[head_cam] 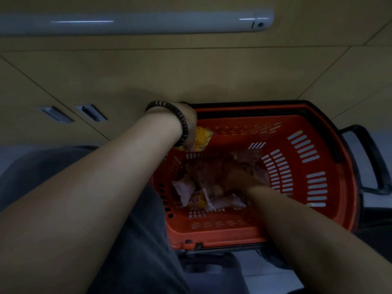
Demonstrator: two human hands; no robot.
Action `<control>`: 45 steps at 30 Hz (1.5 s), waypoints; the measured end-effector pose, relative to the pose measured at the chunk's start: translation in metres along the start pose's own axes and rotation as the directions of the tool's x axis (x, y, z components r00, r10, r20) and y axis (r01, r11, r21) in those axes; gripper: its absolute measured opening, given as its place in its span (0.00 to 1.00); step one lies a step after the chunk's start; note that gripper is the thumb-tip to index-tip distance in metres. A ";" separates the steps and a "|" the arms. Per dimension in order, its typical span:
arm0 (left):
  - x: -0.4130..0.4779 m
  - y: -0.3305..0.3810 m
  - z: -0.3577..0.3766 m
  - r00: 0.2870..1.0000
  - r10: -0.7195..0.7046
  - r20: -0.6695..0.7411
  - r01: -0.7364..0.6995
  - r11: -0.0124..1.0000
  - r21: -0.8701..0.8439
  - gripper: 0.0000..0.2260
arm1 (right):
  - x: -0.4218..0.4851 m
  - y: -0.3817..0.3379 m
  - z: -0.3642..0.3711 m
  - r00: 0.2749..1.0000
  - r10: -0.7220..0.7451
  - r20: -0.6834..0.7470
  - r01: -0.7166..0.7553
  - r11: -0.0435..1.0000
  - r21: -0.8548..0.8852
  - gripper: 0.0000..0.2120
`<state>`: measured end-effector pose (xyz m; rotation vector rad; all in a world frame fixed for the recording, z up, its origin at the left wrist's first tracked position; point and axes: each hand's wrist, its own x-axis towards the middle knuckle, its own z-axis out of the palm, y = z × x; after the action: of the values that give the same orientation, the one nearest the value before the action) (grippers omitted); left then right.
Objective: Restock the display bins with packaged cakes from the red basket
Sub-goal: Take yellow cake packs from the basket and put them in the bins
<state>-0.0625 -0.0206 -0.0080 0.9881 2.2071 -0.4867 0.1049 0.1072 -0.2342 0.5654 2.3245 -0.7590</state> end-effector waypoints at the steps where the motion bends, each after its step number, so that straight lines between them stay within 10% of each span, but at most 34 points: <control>1: 0.000 0.001 -0.001 1.000 -0.001 0.003 0.001 1.000 0.005 0.17 | 0.000 0.004 -0.002 0.998 -0.059 0.036 0.061 0.997 -0.049 0.30; 7: -0.007 -0.002 -0.002 0.999 -0.009 0.032 0.011 0.998 -0.060 0.21 | -0.023 -0.010 -0.050 0.999 -0.038 0.007 0.037 0.990 0.136 0.23; 14: -0.028 -0.007 -0.010 1.000 -0.004 0.028 0.012 0.959 -0.284 0.25 | -0.100 -0.050 -0.153 0.951 -0.244 -0.189 0.252 0.968 0.017 0.26; 18: -0.046 -0.008 -0.012 0.996 0.068 -0.054 -0.087 0.815 -0.573 0.25 | -0.149 -0.060 -0.196 0.893 -0.249 -0.374 0.229 0.969 -0.097 0.11; 23: -0.053 0.012 -0.006 0.974 0.176 -0.143 -0.196 0.341 -0.919 0.14 | -0.182 -0.050 -0.184 0.455 -0.419 -0.786 0.227 0.908 -0.353 0.17; 28: -0.061 0.029 -0.012 0.934 0.286 -0.216 -0.174 -0.167 -0.971 0.37 | -0.187 -0.055 -0.177 0.020 -0.644 -0.765 0.178 0.755 -0.631 0.08; 32: -0.068 0.037 -0.011 0.862 0.214 -0.460 -0.416 -0.221 -0.882 0.20 | -0.189 -0.054 -0.169 0.225 -0.719 -0.658 0.290 0.694 -0.659 0.22; 35: -0.064 0.037 -0.006 0.825 0.074 -0.560 -0.541 -0.177 -0.822 0.34 | -0.198 -0.048 -0.176 0.363 -0.695 -0.621 0.447 0.715 -0.538 0.31; 39: -0.067 0.029 -0.007 0.791 0.081 -0.607 -0.609 0.005 -0.793 0.42 | -0.207 -0.044 -0.199 0.419 -0.252 -0.872 0.528 0.849 0.008 0.27; 43: -0.080 0.030 -0.012 0.769 0.197 -0.609 -0.640 0.220 -0.736 0.38 | -0.202 -0.043 -0.214 0.776 -0.094 -0.624 0.571 0.526 0.630 0.29; 45: -0.085 0.030 -0.014 0.761 0.245 -0.600 -0.647 0.240 -0.723 0.40 | -0.209 -0.045 -0.214 0.798 -0.163 -0.580 0.579 0.474 0.663 0.17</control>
<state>-0.0035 -0.0371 0.0597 1.0074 1.8033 1.2457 0.1389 0.1686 0.0601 0.6342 2.4083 -2.2419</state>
